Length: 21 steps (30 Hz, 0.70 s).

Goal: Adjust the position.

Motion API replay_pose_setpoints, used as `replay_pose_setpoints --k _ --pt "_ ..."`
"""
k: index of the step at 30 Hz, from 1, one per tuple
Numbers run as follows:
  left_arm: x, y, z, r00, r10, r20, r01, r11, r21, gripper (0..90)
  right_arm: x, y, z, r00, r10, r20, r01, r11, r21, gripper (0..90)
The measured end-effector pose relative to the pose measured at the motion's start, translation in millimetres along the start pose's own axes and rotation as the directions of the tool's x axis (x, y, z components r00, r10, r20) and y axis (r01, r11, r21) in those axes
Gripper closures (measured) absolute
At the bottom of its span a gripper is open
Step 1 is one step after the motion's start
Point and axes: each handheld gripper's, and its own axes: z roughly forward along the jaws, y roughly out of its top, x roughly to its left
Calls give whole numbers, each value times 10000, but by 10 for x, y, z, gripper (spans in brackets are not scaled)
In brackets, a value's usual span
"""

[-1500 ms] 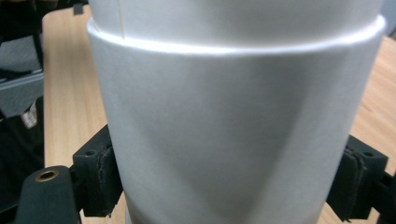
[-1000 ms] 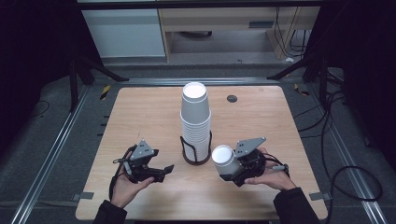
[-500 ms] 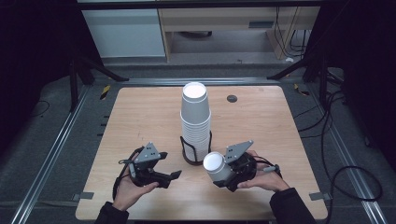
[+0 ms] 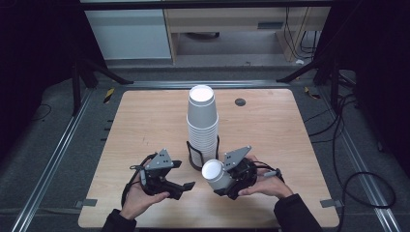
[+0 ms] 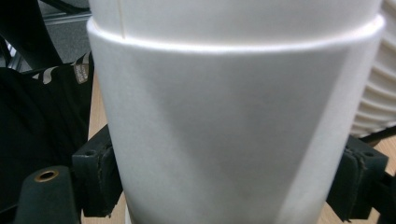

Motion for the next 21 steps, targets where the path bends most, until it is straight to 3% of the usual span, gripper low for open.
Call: replay_pose_setpoints --k 5,21 --pt "-3 54 42 9998 80 168 -80 10000 46 137 -3 49 54 9999 -161 -25 162 9995 254 156" --pt "-87 192 261 9976 238 647 -256 9993 272 121 -2 154 125 9988 -497 -35 498 9981 362 156"
